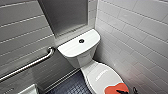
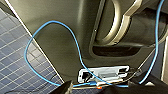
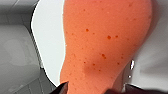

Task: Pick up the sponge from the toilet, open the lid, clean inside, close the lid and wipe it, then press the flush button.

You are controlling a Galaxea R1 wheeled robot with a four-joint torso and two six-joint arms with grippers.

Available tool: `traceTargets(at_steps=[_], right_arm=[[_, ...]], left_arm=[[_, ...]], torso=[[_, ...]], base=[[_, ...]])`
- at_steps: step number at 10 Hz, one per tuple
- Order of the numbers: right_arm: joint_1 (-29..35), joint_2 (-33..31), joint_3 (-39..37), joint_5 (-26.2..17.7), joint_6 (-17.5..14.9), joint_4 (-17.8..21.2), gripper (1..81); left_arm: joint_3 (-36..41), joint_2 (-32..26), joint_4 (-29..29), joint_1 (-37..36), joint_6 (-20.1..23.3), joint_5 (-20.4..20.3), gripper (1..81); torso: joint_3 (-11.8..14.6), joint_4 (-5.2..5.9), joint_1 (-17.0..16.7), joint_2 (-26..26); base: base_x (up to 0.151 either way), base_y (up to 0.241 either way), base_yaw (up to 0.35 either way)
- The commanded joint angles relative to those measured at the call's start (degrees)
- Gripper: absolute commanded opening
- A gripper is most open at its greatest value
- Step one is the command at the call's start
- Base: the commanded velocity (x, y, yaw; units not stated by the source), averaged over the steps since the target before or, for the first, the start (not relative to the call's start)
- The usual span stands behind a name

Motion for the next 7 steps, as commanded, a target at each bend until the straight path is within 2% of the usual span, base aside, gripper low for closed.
traceTargets(at_steps=[1, 4, 7], right_arm=[[5.68, -1.05, -1.86, -2.91, 0.05, 1.51, 81.1], [8.93, 0.7, -6.61, -5.82, 0.23, 3.27, 81.1], [9.46, 4.65, -11.44, -6.78, 0.23, 3.71, 81.1]], left_arm=[[0.48, -0.33, 0.44, 2.52, 0.19, 4.87, 81.1], [0.48, -0.5, 0.26, 2.52, 0.19, 4.95, 81.1], [0.48, -0.77, -0.18, 2.78, 0.19, 4.95, 81.1]], torso=[[0.0, 0.0, 0.0, 0.0], [0.0, 0.0, 0.0, 0.0], [-0.02, 0.0, 0.0, 0.0]], base=[[0.0, 0.0, 0.0], [0.0, 0.0, 0.0], [0.0, 0.0, 0.0]])
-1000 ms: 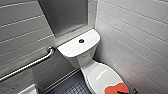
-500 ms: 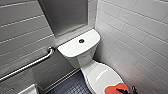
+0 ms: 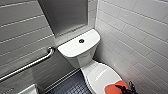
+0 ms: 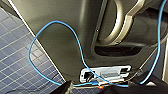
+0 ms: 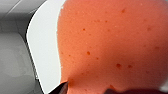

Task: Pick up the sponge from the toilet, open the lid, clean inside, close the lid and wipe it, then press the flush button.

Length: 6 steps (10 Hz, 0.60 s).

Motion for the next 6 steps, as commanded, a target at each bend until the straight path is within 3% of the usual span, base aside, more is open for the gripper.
traceTargets(at_steps=[1, 3, 6], right_arm=[[4.6, 1.42, -4.33, -2.47, -0.2, 0.63, 81.1], [4.51, 3.72, -8.65, -5.03, -0.12, 0.98, 81.1], [4.95, 4.42, -10.32, -5.38, -0.2, 0.36, 81.1]], left_arm=[[0.48, -0.44, -0.23, 2.96, 0.19, 4.93, 81.1], [0.48, -0.53, -0.32, 3.13, 0.19, 4.92, 81.1], [0.48, -0.7, -0.32, 3.39, 0.19, 4.84, 81.1]], torso=[[0.0, 0.0, 0.0, 0.0], [0.0, 0.0, 0.0, 0.0], [0.02, -0.02, 0.0, -0.02]], base=[[0.0, 0.0, 0.0], [0.0, 0.0, 0.0], [0.0, 0.0, 0.0]])
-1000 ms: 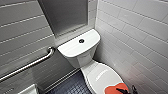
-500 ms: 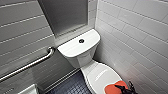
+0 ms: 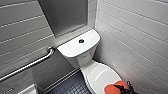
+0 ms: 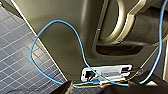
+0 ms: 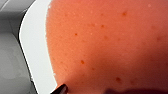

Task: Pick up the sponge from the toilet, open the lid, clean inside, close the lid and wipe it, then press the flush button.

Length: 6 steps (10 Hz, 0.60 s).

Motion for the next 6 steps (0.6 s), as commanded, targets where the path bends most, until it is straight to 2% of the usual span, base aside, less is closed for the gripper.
traceTargets(at_steps=[1, 3, 6], right_arm=[[4.46, 0.71, -4.07, -1.82, -1.54, -0.3, 81.1], [3.67, 2.38, -8.03, -1.91, -1.8, -1.54, 81.1], [3.49, 2.47, -7.06, -1.91, -1.71, -1.54, 81.1]], left_arm=[[0.48, -0.52, -0.27, 3.15, 0.19, 4.84, 81.1], [0.48, -0.44, -0.27, 3.15, 0.19, 4.84, 81.1], [0.48, -0.26, -0.27, 3.15, 0.19, 4.84, 81.1]], torso=[[0.0, 0.0, 0.0, 0.0], [0.0, -0.05, -0.02, -0.02], [0.07, -0.09, -0.09, -0.05]], base=[[0.0, 0.0, 0.0], [0.0, 0.0, 0.0], [0.0, 0.0, 0.0]])
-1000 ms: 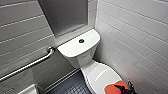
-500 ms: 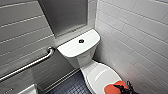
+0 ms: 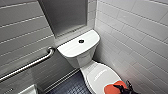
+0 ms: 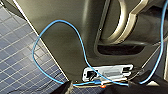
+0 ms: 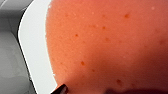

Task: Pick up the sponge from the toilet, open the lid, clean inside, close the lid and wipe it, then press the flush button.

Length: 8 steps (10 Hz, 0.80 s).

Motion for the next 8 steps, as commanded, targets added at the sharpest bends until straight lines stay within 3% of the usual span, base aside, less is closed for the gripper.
traceTargets(at_steps=[1, 3, 4, 6, 8], right_arm=[[3.49, 1.31, -4.85, -0.95, -2.03, -0.32, 81.1], [3.49, 0.7, -2.85, -1.04, -2.12, -0.49, 81.1], [3.49, -0.52, 0.22, -0.96, -2.2, -0.58, 1.0], [2.97, -3.87, 6.82, 0.18, -2.2, -0.85, 1.0], [2.0, -9.66, 17.62, 4.84, -2.64, -2.16, 1.0]], left_arm=[[0.48, -0.02, -0.22, 3.07, 0.19, 4.84, 81.1], [0.48, -0.02, -0.13, 3.07, 0.19, 4.75, 81.1], [0.48, 0.16, 0.04, 3.07, 0.19, 4.75, 81.1], [0.48, 0.34, 0.4, 3.07, 0.19, 4.58, 81.1], [0.75, 0.6, 0.57, 2.81, 0.19, 4.49, 81.1]], torso=[[0.0, 0.0, 0.0, 0.0], [0.02, -0.02, -0.02, 0.0], [0.02, -0.02, -0.02, -0.02], [0.0, -0.02, 0.0, 0.0], [-0.05, -0.02, 0.02, 0.0]], base=[[0.0, 0.0, 0.0], [0.0, 0.0, 0.0], [0.0, 0.0, 0.0], [0.0, 0.0, 0.0], [0.0, 0.0, 0.0]])
